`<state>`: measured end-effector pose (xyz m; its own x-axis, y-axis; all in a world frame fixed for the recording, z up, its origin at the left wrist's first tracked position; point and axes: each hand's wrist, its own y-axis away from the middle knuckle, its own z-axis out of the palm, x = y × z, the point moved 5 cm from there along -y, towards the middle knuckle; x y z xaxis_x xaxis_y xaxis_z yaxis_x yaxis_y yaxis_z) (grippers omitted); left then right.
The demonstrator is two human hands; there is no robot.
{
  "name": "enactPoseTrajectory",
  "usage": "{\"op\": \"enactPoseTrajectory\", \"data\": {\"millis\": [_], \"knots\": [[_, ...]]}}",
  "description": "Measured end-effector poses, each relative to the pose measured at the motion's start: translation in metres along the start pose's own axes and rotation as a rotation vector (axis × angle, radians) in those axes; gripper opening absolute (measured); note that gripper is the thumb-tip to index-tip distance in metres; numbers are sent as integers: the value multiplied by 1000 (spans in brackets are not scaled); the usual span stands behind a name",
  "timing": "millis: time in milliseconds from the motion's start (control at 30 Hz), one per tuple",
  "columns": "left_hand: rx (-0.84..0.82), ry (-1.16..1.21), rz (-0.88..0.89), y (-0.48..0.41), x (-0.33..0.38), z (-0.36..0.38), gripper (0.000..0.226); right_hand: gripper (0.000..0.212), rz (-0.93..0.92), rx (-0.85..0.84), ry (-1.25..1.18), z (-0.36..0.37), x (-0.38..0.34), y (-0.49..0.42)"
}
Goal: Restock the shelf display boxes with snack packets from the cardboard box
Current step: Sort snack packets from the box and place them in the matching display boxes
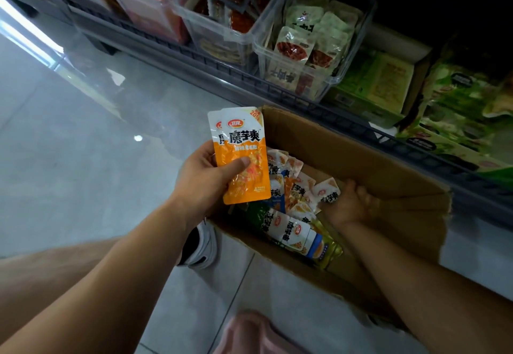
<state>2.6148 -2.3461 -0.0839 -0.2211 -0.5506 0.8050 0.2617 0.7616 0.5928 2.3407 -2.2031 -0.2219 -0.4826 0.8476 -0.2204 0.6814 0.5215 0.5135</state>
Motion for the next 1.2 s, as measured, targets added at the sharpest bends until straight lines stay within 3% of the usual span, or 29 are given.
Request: {"op": "enactPoseTrajectory", "data": {"millis": [67, 200, 367, 533, 800, 900, 1067, 1200], "knots": [[0, -4, 1, 0, -1, 0, 47, 63, -151, 44, 29, 2, -16, 5], [2, 4, 2, -1, -2, -1, 46, 53, -362, -145, -211, 20, -58, 3], [-10, 29, -1, -2, -3, -1, 45, 53, -163, -45, -316, 30, -73, -17], [-13, 38, 10, -1, -3, -2, 42, 32, 4, -237, -585, 41, -74, -31], [-22, 37, 10, -3, -5, -2, 47, 12, -81, -347, -602, 30, -69, -24], [-29, 37, 11, -1, -5, -2, 48, 4, -129, -262, -623, 13, -60, -16], [-30, 26, 28, 1, -4, -1, 46, 11, -137, -131, -617, -18, -40, -8], [-26, 29, 29, 4, -3, 0, 41, 7, -56, -115, -614, -26, -23, 1]]}}
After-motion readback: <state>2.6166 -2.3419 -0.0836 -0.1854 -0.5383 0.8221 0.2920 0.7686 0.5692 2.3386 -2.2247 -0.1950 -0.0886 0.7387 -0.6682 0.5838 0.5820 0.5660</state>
